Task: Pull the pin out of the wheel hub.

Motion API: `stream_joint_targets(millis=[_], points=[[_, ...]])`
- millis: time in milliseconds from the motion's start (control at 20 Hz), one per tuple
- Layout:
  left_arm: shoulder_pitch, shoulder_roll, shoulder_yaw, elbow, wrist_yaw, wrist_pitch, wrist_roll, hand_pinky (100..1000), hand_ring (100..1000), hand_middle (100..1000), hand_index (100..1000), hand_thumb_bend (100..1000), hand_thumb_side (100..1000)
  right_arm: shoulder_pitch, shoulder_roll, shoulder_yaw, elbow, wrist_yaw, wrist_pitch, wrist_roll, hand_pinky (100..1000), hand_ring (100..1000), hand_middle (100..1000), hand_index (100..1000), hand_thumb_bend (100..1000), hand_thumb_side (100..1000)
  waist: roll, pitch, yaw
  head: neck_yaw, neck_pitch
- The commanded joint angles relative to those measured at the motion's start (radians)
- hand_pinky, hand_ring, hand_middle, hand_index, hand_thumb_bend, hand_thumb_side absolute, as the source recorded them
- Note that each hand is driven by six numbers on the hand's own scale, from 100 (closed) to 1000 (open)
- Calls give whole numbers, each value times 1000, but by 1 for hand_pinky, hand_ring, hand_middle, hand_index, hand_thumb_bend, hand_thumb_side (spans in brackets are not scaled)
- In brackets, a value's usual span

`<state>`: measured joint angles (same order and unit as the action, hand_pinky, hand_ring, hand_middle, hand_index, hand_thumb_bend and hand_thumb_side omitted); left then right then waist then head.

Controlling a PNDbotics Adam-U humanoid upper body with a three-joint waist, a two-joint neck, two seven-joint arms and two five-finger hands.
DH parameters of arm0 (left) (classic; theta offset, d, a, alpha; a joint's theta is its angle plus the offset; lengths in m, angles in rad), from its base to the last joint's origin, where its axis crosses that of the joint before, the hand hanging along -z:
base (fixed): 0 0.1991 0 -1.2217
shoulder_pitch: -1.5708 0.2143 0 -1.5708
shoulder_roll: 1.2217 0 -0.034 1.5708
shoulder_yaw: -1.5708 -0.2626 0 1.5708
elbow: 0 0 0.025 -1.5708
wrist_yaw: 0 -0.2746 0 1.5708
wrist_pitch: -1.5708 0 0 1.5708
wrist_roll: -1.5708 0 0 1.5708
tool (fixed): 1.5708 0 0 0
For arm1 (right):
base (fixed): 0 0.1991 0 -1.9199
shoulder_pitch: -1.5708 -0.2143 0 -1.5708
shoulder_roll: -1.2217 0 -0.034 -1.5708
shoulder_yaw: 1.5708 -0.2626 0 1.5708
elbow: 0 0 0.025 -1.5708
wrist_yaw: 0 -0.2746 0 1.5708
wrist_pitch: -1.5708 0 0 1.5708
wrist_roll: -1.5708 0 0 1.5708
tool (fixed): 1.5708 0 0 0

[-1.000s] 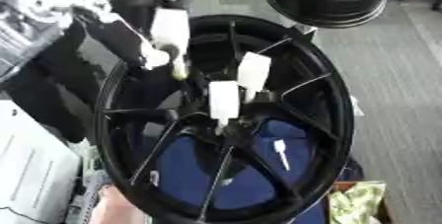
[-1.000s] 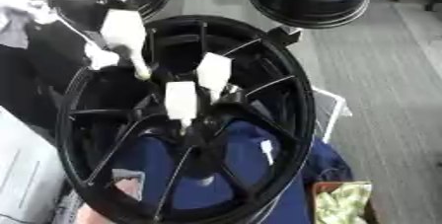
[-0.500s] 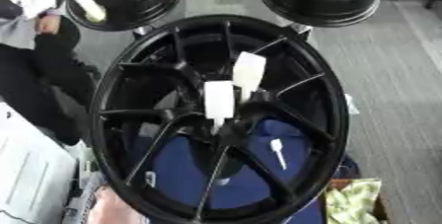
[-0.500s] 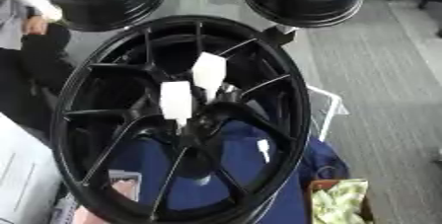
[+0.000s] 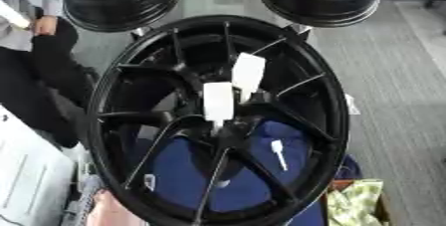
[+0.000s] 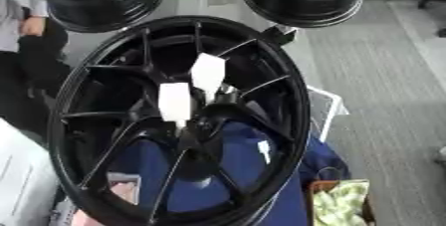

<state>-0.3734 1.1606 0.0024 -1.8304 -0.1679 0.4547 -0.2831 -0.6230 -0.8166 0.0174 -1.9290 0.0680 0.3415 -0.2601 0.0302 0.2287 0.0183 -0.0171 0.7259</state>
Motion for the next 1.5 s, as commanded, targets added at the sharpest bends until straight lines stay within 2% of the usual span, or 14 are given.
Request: stream_joint_targets(millis=[50,150,250,300,350,400,500,700,1000,1150,1200,1300,1350,1500], points=[[21,22,43,41,13,-13,30,554,529,473,553,100,100,-8,-40,-20,-5,1,-2,-8,893,737,773,832,100,524,2,0,1,-7,-15],[38,17,40,47,24,-37,29,566,542,491,576,100,100,-9,-39,-22,-4,1,-3,-9,893,736,773,832,100,524,0,0,2,-10,-17],[46,14,36,53,31,-61,15,620,605,564,669,205,165,-10,-36,-22,-4,0,-4,-8,893,736,772,832,100,524,-2,-1,2,-10,-20],[48,13,35,58,32,-73,4,665,662,631,737,276,222,-11,-36,-21,-4,1,-5,-7,893,736,773,832,100,524,-3,-1,2,-10,-20],[51,12,32,62,29,-87,-12,727,751,738,826,376,329,-11,-35,-21,-3,1,-5,-7,893,736,773,833,100,524,-3,-1,2,-9,-20],[54,12,32,64,22,-101,-30,787,818,808,893,484,465,-11,-35,-22,-3,1,-5,-7,893,736,773,832,100,524,-3,-1,3,-10,-20],[56,11,38,68,-1,-123,-52,839,880,869,946,560,587,-11,-34,-22,-2,1,-5,-7,893,735,772,832,100,524,-3,-1,4,-11,-20],[48,5,59,93,-49,-121,-25,830,885,873,952,571,603,-11,-32,-21,0,-2,-6,-8,893,735,772,832,100,524,-2,-1,5,-12,-17],[40,-3,65,105,-48,-121,17,801,854,835,921,550,600,-12,-34,-23,1,-4,-9,-11,893,736,773,833,100,524,-4,-2,4,-12,-14],[30,-6,72,100,-38,-119,47,770,824,795,889,516,590,-13,-36,-24,1,-3,-9,-11,893,736,773,833,100,525,-4,-3,5,-13,-13],[23,-10,77,94,-27,-123,65,747,805,775,874,474,603,-14,-36,-24,0,-3,-9,-11,893,736,773,833,100,525,-5,-3,6,-13,-13],[4,-24,93,67,16,-143,135,724,787,759,859,411,625,-17,-36,-24,-1,-3,-10,-11,892,737,773,833,100,525,-6,-4,7,-14,-13],[-9,-36,104,51,48,-155,189,696,771,750,844,350,632,-20,-36,-24,-1,-3,-10,-11,892,737,773,833,100,525,-6,-5,8,-14,-13],[-55,-98,129,-2,189,-183,438,673,765,752,848,313,625,-37,-32,-23,-6,0,-15,-10,891,740,775,834,100,525,-7,-8,7,-6,-14]])
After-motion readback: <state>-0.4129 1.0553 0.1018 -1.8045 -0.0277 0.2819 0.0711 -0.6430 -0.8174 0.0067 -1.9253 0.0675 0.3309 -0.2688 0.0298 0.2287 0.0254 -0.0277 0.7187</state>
